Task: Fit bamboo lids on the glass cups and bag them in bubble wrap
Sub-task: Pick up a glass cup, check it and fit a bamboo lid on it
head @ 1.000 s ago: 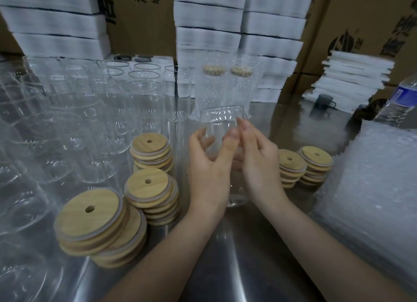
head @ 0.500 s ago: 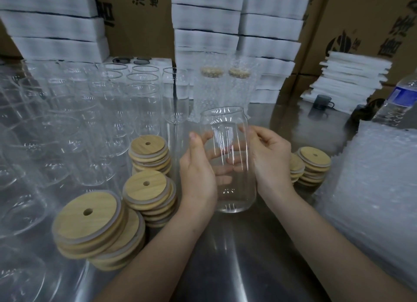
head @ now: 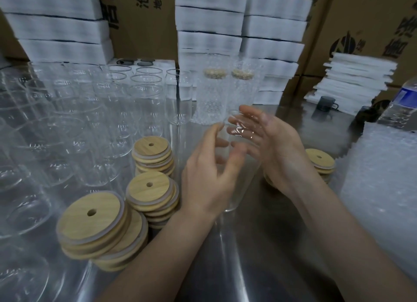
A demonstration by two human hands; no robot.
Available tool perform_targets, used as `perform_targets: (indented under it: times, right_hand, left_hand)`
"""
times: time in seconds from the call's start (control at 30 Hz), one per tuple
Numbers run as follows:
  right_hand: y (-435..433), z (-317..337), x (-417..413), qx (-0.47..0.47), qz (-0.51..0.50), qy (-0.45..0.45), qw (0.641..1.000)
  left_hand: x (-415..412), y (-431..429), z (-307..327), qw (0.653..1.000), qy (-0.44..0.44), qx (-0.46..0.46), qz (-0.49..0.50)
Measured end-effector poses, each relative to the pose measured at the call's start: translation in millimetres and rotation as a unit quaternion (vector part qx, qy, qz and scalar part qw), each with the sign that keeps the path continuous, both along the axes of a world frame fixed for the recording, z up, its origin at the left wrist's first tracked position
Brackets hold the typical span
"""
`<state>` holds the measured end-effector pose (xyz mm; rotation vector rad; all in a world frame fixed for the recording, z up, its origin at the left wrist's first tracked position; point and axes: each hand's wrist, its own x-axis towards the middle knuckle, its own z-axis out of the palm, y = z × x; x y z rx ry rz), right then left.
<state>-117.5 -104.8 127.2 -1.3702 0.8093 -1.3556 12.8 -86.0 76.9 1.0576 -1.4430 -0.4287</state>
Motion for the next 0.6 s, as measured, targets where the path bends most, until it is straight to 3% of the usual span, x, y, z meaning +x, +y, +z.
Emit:
perform_targets:
  times: [0.13, 0.3, 0.47, 0.6]
  right_hand:
    - [0, -1, -3, 0.004, -0.017, 0.034, 0.999]
    - [2, 1, -6, -0.021, -0.022, 0.062, 0.998]
    - [5, 5, -9, -0.017, -0.003, 0.014, 1.0]
    - [4, 2, -6, 0.004, -0.025, -0.038, 0.999]
  left_hand:
    - [0, 0, 1, 0.995, -0.096, 0.015, 0.035]
    - [0, -1, 0, 0.982, -0.161, -0.06, 0.075]
    - [-3, -7, -4, 0.962, -0.229, -0.129, 0.079]
    - [-4, -11, -10, 0.957, -0.232, -0.155, 0.075]
